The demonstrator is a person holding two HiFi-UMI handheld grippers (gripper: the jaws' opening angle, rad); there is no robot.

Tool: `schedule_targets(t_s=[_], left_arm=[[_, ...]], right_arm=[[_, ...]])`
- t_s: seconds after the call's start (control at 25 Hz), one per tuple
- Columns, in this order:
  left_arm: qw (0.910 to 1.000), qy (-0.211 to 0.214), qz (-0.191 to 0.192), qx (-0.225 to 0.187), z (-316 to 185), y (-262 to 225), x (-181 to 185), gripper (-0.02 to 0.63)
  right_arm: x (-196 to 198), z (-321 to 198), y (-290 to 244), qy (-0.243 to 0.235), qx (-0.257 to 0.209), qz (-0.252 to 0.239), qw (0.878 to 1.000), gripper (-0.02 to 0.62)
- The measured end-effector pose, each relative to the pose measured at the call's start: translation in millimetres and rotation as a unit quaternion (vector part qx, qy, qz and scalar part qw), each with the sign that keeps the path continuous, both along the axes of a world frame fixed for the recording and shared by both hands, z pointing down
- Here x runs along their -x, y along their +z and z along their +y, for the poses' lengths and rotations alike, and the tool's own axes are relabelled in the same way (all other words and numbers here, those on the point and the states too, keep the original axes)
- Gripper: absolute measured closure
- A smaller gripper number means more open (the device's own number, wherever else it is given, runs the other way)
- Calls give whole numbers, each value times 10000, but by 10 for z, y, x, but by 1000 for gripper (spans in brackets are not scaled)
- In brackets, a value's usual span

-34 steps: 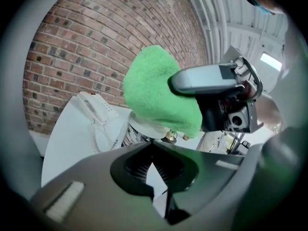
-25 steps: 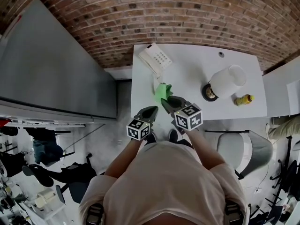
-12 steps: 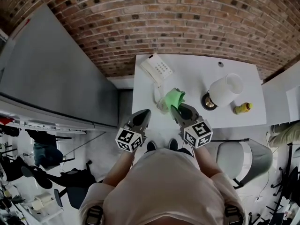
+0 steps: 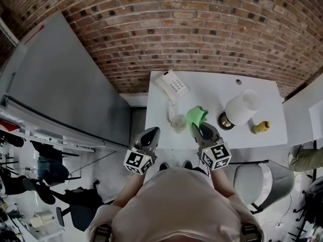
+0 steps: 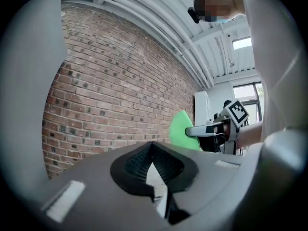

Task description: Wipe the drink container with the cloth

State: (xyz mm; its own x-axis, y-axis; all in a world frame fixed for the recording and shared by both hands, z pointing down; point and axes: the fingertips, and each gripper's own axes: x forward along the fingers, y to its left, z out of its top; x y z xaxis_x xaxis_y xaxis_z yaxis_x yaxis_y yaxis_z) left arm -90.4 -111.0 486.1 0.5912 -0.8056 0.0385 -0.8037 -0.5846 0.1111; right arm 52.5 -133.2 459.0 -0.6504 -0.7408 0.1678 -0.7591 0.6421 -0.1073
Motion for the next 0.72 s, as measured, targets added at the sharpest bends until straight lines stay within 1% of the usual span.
schedule_targets(t_s=[0.12, 0.36, 0.72], left_arm=[[9998, -155, -55, -79, -22, -26, 54, 597], [9993, -346, 16, -120, -28, -92, 160, 597], [9983, -520, -40, -241, -113, -175, 251, 597]], right_arm=[[-27, -16, -41, 41, -140, 120, 9998, 560], [-44, -42, -105, 100, -275, 150, 9995, 560], [-92, -132, -162, 251, -299, 59, 9992, 560]])
